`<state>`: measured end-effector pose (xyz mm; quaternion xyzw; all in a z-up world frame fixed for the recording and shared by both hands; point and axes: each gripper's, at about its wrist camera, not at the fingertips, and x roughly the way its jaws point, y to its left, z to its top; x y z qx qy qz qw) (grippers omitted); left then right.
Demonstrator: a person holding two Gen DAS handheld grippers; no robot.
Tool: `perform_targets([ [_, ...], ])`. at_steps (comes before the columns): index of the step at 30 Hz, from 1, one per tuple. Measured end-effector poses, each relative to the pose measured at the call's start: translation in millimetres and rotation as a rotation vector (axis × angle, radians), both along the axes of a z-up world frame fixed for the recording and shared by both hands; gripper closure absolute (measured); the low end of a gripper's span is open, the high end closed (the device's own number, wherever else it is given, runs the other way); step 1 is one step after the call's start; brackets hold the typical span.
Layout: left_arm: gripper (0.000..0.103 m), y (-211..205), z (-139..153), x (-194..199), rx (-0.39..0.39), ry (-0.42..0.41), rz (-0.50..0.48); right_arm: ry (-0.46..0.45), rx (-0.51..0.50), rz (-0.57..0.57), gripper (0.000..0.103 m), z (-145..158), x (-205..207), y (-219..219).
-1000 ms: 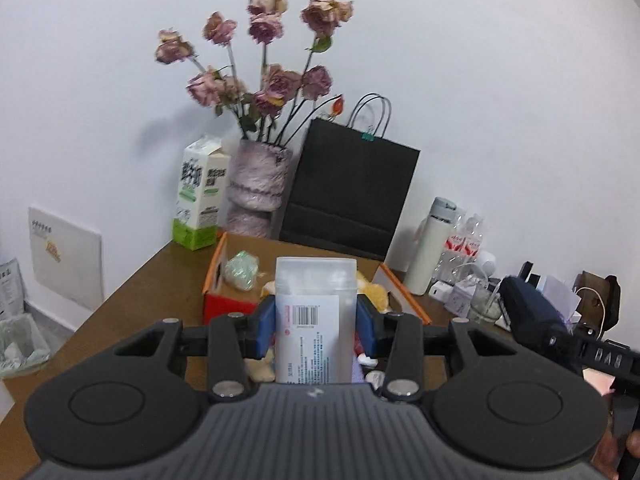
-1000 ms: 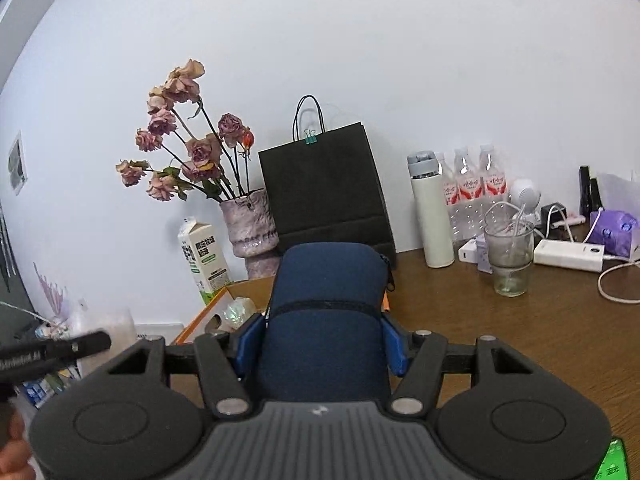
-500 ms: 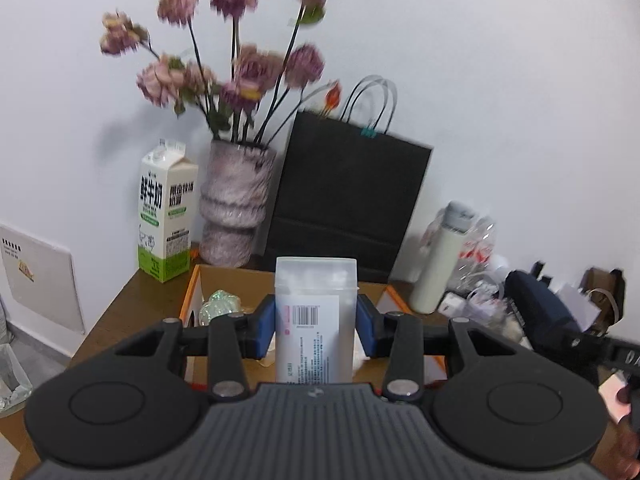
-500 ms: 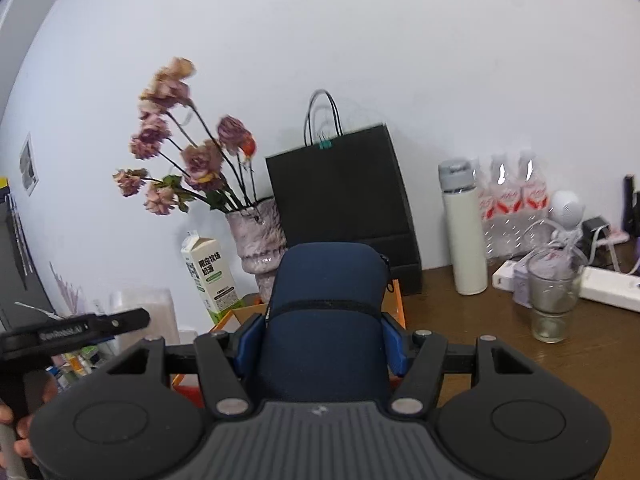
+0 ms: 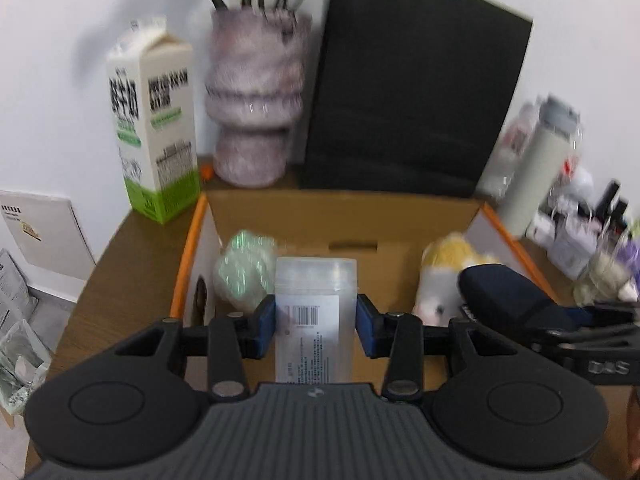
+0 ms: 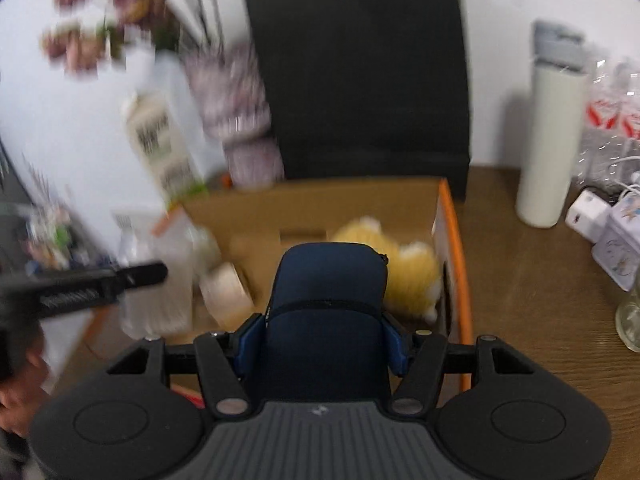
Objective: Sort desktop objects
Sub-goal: 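Carry container and navy pouch into the cardboard box and open both tools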
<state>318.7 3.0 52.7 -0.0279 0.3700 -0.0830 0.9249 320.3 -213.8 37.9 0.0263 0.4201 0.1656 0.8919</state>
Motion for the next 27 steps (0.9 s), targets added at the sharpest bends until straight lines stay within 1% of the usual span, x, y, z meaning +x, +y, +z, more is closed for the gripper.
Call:
perform_targets([
  [2, 0.061, -4, -12, 6, 0.04, 0.024, -0.003, 0.003, -0.017, 0.003, 0.043, -10, 9, 9],
  [4, 0.061, -9, -22, 14, 0.055, 0.033, 0.005, 0.018, -0.022, 0.002, 0.043, -11, 21, 17],
  [5, 0.06, -11, -25, 18, 0.059, 0.039, -0.001, 0.009, -0.042, 0.013, 0.043, -12, 25, 23],
  [7, 0.057, -13, -29, 26, 0.05, 0.077, 0.007, -0.054, -0.079, 0.041, 0.043, -18, 31, 27],
  [8, 0.057, -12, -32, 28, 0.036, 0.101, 0.016, -0.074, -0.089, 0.036, 0.043, -25, 33, 27],
  [9, 0.057, -11, -33, 28, 0.021, 0.109, 0.024, -0.074, -0.091, 0.027, 0.043, -30, 36, 25],
  [10, 0.056, -10, -33, 25, 0.009, 0.105, 0.025, -0.06, -0.094, 0.008, 0.043, -36, 37, 21],
  [12, 0.054, -7, -31, 17, 0.002, 0.095, 0.018, -0.031, -0.092, -0.042, 0.039, -37, 33, 10],
  [14, 0.05, -3, -25, 9, 0.007, 0.08, 0.012, 0.004, -0.088, -0.036, 0.039, -34, 29, 6],
  [15, 0.049, -2, -21, 5, 0.008, 0.074, 0.02, 0.007, -0.093, -0.037, 0.039, -29, 25, 5],
  [17, 0.047, 2, -12, -1, -0.001, 0.062, 0.032, -0.029, -0.097, -0.048, 0.038, -15, 15, 5],
  [18, 0.041, 3, -6, -6, -0.007, 0.052, 0.036, -0.055, -0.093, -0.052, 0.038, -6, 8, 4],
  [19, 0.038, 4, 1, -12, -0.012, 0.04, 0.039, -0.072, -0.08, -0.053, 0.036, 2, 1, 2],
  [21, 0.023, 4, 14, -24, -0.015, 0.01, 0.036, -0.099, -0.042, -0.053, 0.032, 21, -15, -4],
  [24, 0.012, 4, 29, -51, -0.002, -0.042, 0.03, -0.14, -0.014, -0.047, 0.029, 40, -39, -6],
  [26, 0.004, 6, 30, -72, -0.024, -0.08, 0.023, -0.168, 0.006, -0.046, 0.025, 47, -57, -7],
  [27, 0.003, 6, 29, -82, -0.032, -0.089, 0.024, -0.181, 0.012, -0.046, 0.024, 47, -68, -7],
])
